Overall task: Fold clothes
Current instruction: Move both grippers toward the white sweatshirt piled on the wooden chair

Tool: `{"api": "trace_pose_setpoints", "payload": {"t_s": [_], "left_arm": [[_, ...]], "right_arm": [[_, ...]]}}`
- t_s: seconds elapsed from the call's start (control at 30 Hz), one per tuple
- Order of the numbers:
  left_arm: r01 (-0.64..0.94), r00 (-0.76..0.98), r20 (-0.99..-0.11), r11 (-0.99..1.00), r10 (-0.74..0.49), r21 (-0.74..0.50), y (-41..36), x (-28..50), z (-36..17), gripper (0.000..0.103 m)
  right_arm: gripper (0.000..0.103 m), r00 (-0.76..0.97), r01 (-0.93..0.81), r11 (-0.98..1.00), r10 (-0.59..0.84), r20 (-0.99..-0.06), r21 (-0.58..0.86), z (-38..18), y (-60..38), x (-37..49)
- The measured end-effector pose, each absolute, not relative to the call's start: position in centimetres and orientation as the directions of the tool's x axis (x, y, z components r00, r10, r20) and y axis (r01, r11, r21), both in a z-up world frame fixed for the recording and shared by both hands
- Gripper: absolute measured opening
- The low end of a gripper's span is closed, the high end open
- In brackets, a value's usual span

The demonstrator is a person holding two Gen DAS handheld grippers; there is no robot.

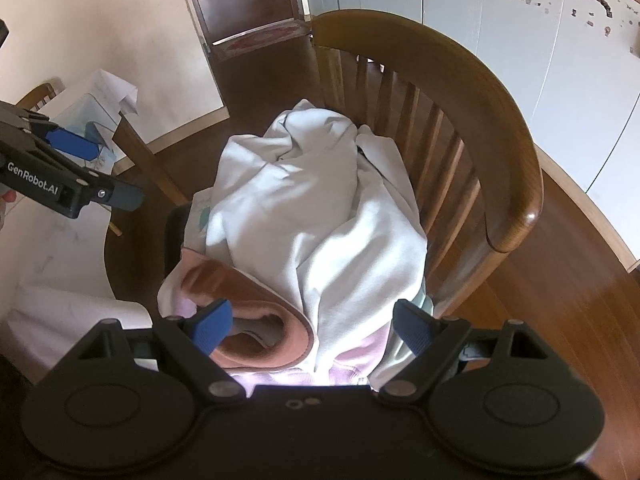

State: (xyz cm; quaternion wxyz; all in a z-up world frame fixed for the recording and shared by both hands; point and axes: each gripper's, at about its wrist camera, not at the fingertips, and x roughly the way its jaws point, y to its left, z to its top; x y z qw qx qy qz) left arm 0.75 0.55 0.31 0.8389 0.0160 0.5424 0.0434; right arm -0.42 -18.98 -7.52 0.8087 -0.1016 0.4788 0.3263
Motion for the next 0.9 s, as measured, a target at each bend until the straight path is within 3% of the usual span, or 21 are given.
{"api": "trace_pose_setpoints", "payload": {"t_s": [0.9], "left_arm": [[-0.076, 0.388, -0.919, 0.996, 0.065, 0.038, 2.3, 0.9, -1.3, 0.103]], "right_arm": [[0.103, 0.320, -0.606, 0.780, 0.418, -0.850, 0.156, -8.6, -19.1, 0.2]]}}
